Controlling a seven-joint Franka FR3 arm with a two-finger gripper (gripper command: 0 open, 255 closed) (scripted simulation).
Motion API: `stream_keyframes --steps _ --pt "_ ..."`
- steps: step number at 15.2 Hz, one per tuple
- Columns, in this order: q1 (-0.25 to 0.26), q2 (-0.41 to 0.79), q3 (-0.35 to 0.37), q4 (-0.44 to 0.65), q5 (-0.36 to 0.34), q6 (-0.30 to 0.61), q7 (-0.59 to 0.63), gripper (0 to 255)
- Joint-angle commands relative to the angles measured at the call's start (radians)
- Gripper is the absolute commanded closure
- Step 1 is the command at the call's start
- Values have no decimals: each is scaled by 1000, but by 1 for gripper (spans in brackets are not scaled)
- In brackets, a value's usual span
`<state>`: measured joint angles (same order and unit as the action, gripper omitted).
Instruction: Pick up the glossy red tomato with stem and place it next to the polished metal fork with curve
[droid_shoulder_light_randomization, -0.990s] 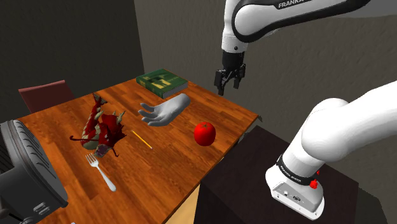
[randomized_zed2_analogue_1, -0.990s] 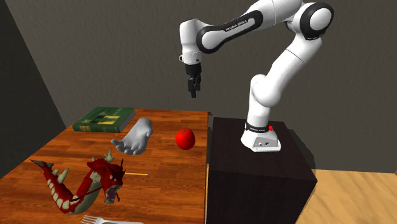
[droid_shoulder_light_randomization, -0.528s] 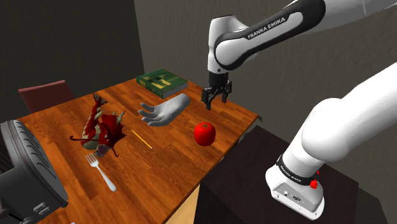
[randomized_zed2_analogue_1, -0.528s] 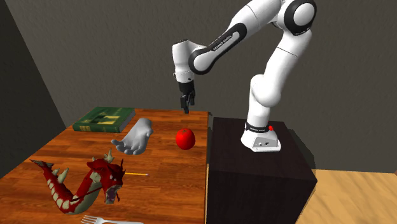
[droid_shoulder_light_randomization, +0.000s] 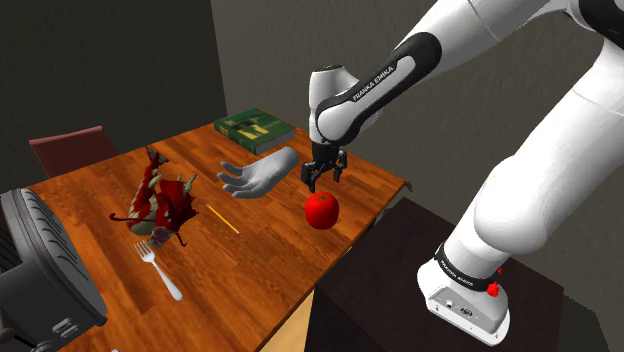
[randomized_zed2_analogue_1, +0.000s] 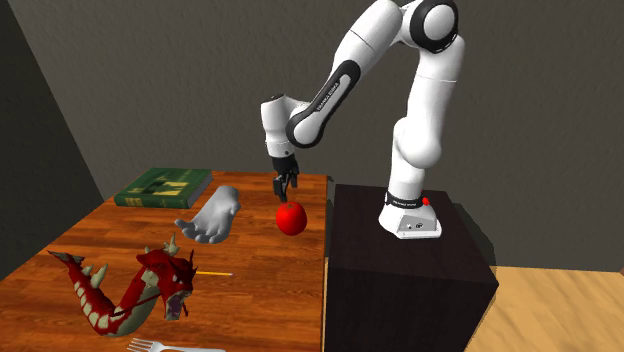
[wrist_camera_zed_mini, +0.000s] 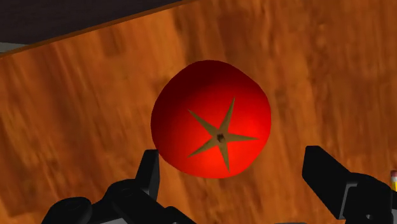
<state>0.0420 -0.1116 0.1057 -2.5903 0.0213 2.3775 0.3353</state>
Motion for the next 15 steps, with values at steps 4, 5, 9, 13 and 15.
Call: stream_keyframes --steps 4,5,9,13,15 --pt "-1 62 1 -19 -8 82 8 0" --pt "-2 74 1 -23 -10 98 9 0" --pt "-2 81 1 -25 -11 107 10 0" --pt "-2 81 1 -25 -11 107 10 0" --pt "-2 81 1 -25 -11 107 10 255"
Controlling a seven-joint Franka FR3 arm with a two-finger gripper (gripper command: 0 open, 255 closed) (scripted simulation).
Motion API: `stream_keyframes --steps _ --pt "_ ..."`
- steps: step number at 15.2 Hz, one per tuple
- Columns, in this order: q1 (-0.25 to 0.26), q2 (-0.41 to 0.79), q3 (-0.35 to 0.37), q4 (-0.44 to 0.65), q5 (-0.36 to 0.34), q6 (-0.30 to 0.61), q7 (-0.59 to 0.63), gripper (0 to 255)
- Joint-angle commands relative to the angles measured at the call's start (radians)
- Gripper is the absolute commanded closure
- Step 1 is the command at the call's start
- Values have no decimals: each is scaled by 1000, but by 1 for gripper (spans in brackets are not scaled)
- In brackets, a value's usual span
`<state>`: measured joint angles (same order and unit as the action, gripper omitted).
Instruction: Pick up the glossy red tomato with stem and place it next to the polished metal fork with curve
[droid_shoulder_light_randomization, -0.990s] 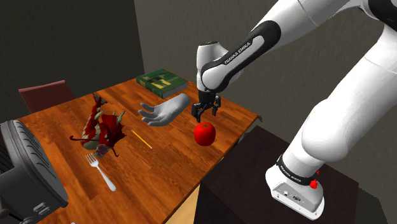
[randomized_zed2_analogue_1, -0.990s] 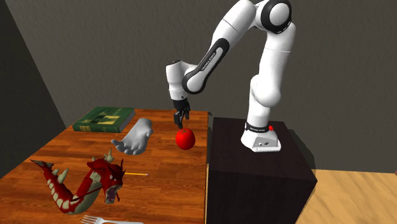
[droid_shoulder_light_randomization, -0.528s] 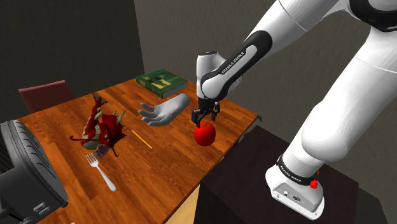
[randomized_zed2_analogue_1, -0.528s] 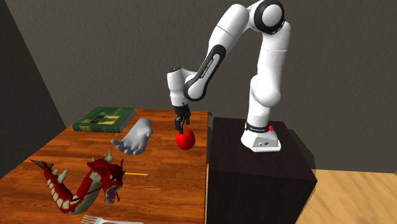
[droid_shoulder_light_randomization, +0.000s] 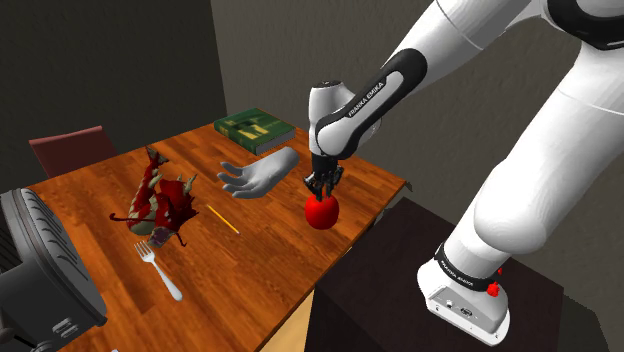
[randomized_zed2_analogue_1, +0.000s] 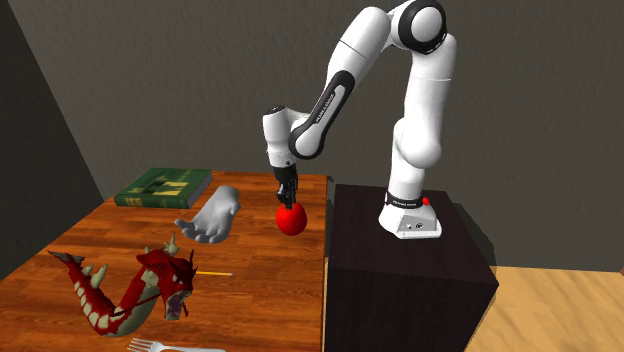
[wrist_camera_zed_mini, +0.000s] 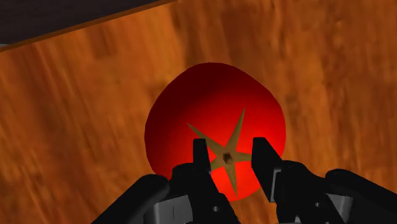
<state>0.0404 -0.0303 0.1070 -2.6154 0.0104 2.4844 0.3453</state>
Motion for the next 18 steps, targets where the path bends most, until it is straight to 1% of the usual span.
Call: stream_keyframes --steps 1,8,18 --pt "0 0 0 0 0 0 0 255" --pt "0 0 0 0 0 0 0 255" --pt "3 -127 -2 30 16 -157 -12 255"
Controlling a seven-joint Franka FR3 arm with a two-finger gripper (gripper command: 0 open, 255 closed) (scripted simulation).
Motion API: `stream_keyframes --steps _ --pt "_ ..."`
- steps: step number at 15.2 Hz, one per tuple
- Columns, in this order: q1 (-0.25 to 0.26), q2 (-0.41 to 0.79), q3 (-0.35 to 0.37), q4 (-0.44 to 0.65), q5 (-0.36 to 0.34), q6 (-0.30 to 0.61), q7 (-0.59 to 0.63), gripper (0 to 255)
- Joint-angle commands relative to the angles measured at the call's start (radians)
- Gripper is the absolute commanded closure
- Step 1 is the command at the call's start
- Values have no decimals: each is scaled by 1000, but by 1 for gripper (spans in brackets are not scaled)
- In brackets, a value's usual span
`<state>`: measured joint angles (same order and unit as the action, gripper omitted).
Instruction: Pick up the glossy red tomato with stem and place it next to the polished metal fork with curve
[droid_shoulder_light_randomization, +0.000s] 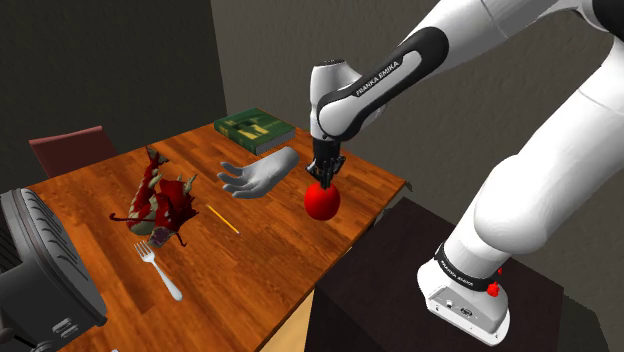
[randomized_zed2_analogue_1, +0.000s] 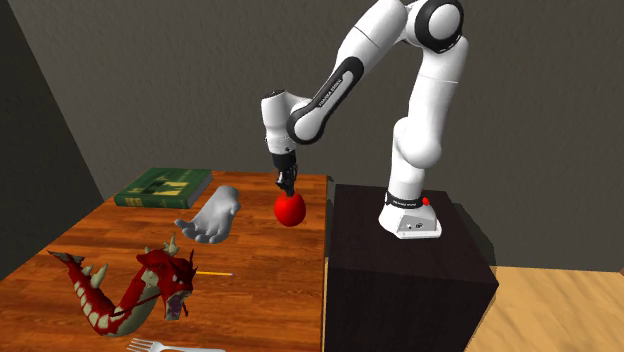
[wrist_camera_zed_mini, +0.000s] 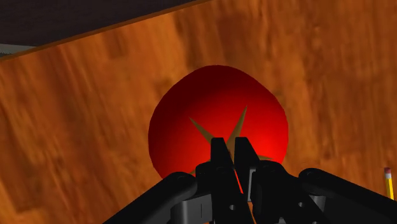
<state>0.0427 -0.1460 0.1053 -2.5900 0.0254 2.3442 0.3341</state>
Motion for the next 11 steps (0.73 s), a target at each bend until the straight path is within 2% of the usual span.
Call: stream_keyframes --steps 1,11 --pt "0 -23 -1 9 2 -33 -2 255" --pt "2 -121 -5 66 9 -187 -8 255"
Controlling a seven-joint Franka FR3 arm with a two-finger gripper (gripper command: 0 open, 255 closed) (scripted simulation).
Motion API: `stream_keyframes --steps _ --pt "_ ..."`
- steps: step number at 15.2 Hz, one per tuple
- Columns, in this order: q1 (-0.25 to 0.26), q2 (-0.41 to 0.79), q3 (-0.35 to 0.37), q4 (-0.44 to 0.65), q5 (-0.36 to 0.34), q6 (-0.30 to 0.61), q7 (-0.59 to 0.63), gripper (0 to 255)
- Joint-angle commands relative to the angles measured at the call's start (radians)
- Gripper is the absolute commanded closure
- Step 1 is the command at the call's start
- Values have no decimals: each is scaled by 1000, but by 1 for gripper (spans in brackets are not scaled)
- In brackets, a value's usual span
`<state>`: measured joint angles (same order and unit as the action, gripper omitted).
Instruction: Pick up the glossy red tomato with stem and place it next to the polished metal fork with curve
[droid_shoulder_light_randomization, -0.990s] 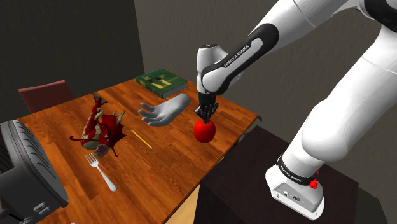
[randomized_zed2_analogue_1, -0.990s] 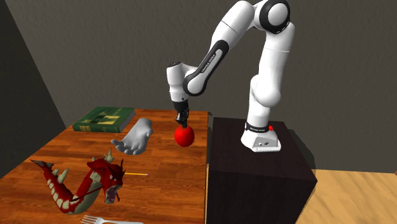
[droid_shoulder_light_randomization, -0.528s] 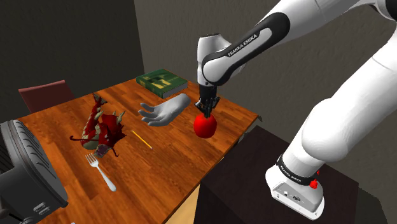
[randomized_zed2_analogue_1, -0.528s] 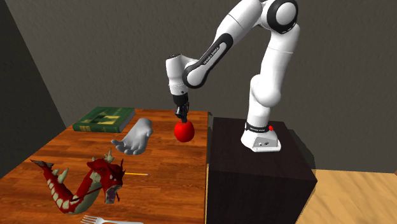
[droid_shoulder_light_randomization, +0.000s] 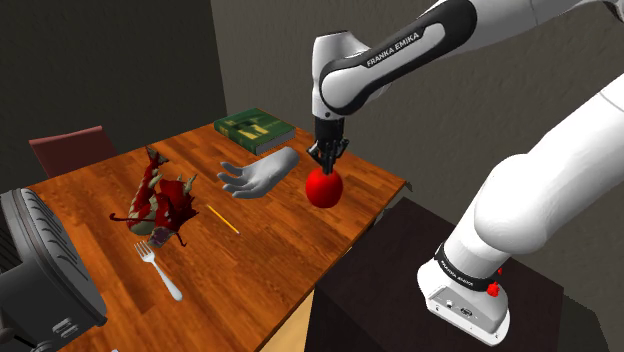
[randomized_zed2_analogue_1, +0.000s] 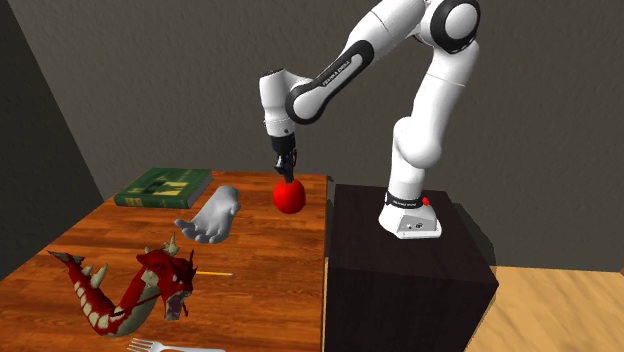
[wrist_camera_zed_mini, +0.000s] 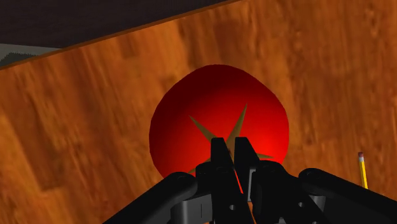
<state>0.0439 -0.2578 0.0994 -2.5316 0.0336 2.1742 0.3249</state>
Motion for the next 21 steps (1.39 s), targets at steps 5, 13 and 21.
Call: stream_keyframes --steps 5,13,21 --pt "1 -48 -2 45 2 -93 -1 255" --pt "1 -95 -6 115 3 -210 -2 255" --pt "57 -72 79 182 44 -251 118 255"
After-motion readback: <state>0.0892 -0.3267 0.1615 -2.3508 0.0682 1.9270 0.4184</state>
